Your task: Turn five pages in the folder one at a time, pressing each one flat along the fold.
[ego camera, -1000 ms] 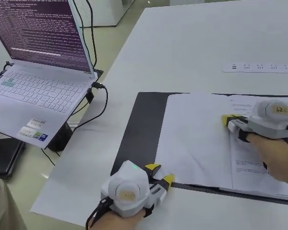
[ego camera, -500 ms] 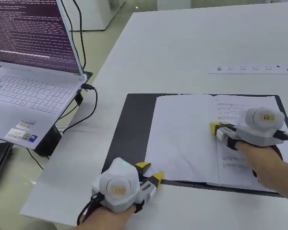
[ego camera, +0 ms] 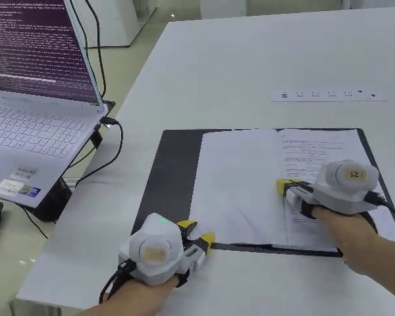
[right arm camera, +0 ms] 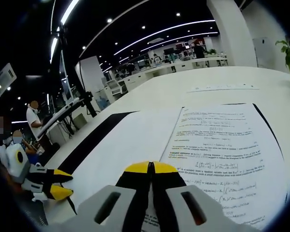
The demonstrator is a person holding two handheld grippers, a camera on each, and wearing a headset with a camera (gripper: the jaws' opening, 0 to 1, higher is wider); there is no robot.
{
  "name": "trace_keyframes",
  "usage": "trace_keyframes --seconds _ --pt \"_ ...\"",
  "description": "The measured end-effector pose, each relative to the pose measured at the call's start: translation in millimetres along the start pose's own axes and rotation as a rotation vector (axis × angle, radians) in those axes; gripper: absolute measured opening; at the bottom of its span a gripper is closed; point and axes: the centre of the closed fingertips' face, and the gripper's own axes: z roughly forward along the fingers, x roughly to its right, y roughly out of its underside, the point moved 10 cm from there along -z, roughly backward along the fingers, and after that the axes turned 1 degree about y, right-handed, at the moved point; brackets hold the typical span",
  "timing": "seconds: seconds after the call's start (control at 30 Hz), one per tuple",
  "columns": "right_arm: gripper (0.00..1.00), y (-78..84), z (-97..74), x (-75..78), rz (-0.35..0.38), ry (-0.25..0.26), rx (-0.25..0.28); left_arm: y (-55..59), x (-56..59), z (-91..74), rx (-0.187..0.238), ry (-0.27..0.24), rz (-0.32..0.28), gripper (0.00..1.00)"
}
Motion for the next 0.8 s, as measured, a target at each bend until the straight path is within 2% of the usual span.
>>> trace_keyframes --seconds 0.5,0.8 --pt "0.00 29.3 -29.1 -16.4 -0.019 -0.031 -0.033 -0.6 -0.5 0.3 -0.003 0.000 -0.003 0.22" --pt "0.00 48.0 -53.0 -27.7 -0.026 -0.058 -0.065 -0.1 -0.7 -0.2 -0.003 0.000 -0.007 0.22"
